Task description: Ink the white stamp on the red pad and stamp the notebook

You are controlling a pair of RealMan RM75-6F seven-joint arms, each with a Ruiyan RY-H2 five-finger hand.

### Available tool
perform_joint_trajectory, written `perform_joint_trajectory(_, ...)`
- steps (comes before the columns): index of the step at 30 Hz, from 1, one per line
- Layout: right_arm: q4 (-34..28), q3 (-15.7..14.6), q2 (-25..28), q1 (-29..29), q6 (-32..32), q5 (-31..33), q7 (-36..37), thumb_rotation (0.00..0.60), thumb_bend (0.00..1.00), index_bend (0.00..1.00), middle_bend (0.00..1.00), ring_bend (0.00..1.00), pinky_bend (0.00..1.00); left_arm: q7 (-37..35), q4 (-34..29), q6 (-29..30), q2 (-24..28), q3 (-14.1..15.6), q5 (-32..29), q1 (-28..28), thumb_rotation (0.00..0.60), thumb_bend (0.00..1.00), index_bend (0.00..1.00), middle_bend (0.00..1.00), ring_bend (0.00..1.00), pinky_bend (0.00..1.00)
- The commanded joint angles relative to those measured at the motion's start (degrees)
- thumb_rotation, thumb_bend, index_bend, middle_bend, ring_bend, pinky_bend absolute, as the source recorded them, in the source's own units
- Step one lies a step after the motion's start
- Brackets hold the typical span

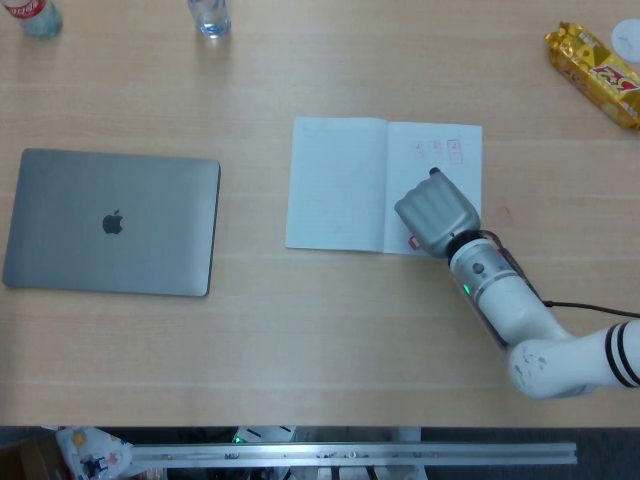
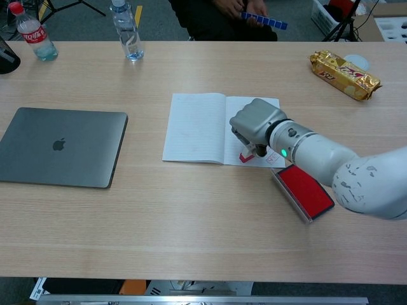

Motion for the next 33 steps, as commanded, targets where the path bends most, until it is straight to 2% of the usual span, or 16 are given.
perform_joint_trajectory(1, 0.2, -0.1, -0.2, 0.0, 0.1, 0.0, -0.1, 0.6, 0.47, 0.78, 0.59, 0.47, 0.33, 0.0, 0.1, -0.1, 0.0, 0.0, -0.1, 0.0, 0.6, 0.32, 0.0, 0.0, 0.0, 0.0)
perform_joint_trajectory(15, 0.5, -0.1, -1.0, -0.1, 0.5, -0.3, -0.2, 0.6, 0.47, 0.78, 0.6, 0.47, 0.33, -0.6, 0.5, -0.2, 0.1, 0.0, -0.4, 0.2, 0.6, 0.32, 0.0, 0.0, 0.0, 0.0)
perform_joint_trajectory(26, -7.6, 2.3, 6.6, -1.1, 3.1, -1.7, 3.7, 0.6, 0.47, 0.78, 0.6, 0.47, 0.33, -0.4, -1.0, 0.4, 0.9, -0.1, 0.6, 0.1, 0.6, 0.32, 0.0, 0.0, 0.0, 0.0)
perform_joint_trajectory(33, -6.2, 2.6, 7.2, -1.1, 2.2, -1.2, 4.6, 0.6, 0.47, 0.79, 0.6, 0.47, 0.33, 0.4, -1.3, 0.2, 0.7, 0.1, 0.7, 0.0, 0.6, 0.32, 0.0, 0.0, 0.0, 0.0)
